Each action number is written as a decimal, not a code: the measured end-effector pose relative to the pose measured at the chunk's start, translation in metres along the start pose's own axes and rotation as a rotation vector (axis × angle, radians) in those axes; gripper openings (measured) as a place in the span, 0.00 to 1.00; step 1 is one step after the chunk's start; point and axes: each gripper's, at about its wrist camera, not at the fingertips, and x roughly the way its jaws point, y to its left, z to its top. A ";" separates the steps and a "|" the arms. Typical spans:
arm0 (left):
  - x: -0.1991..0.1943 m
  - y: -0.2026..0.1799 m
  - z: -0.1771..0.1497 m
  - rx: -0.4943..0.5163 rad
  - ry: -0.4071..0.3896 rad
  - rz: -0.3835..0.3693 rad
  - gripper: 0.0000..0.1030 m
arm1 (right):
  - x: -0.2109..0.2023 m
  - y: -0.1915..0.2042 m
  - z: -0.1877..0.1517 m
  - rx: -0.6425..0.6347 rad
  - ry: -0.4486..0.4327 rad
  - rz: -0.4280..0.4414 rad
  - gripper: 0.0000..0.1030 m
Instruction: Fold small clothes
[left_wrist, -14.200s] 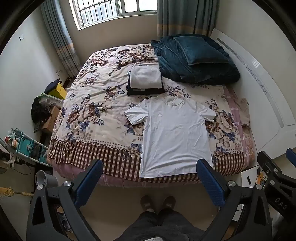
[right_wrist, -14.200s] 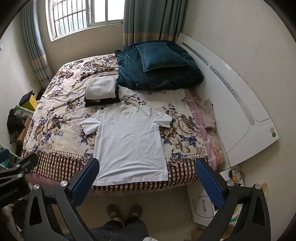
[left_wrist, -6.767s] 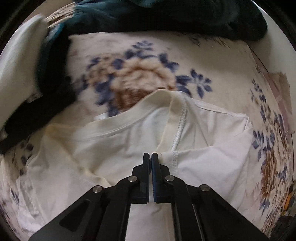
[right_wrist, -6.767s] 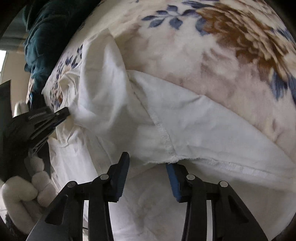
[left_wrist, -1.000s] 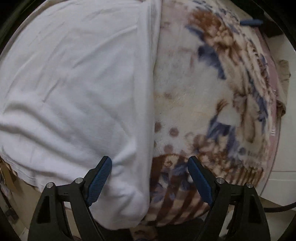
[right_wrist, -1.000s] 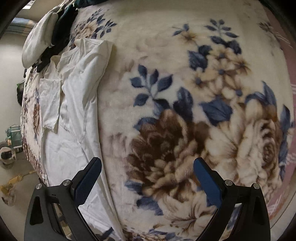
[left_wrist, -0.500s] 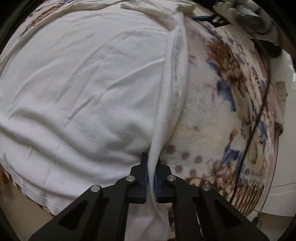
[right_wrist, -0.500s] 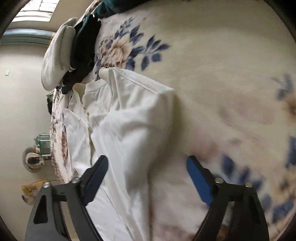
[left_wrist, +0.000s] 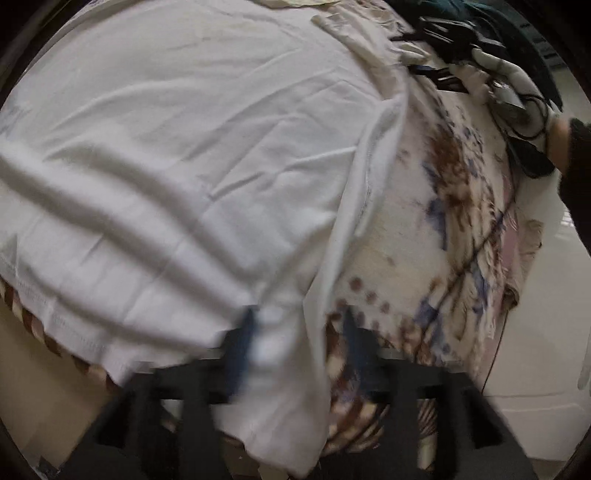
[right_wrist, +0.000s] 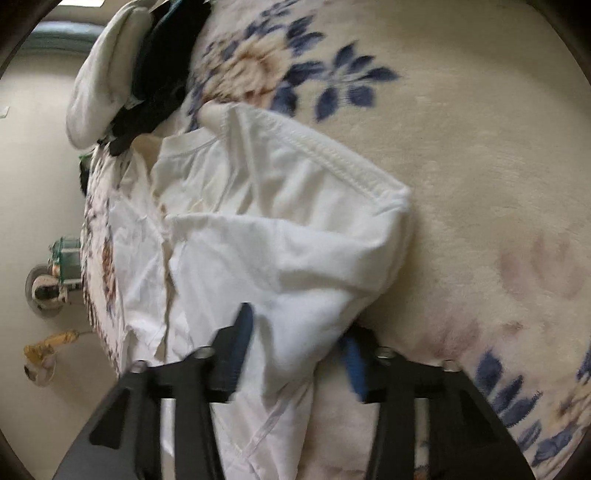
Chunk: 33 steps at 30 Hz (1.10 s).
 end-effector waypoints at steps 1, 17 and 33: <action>0.001 -0.001 -0.003 0.011 0.006 0.001 0.66 | 0.001 0.003 -0.001 -0.011 0.009 0.006 0.65; 0.033 -0.016 -0.006 0.103 -0.047 0.137 0.06 | -0.004 -0.008 0.001 0.074 -0.042 0.050 0.43; -0.101 0.070 0.047 -0.108 -0.199 0.068 0.05 | -0.053 0.112 0.017 -0.011 -0.099 -0.103 0.06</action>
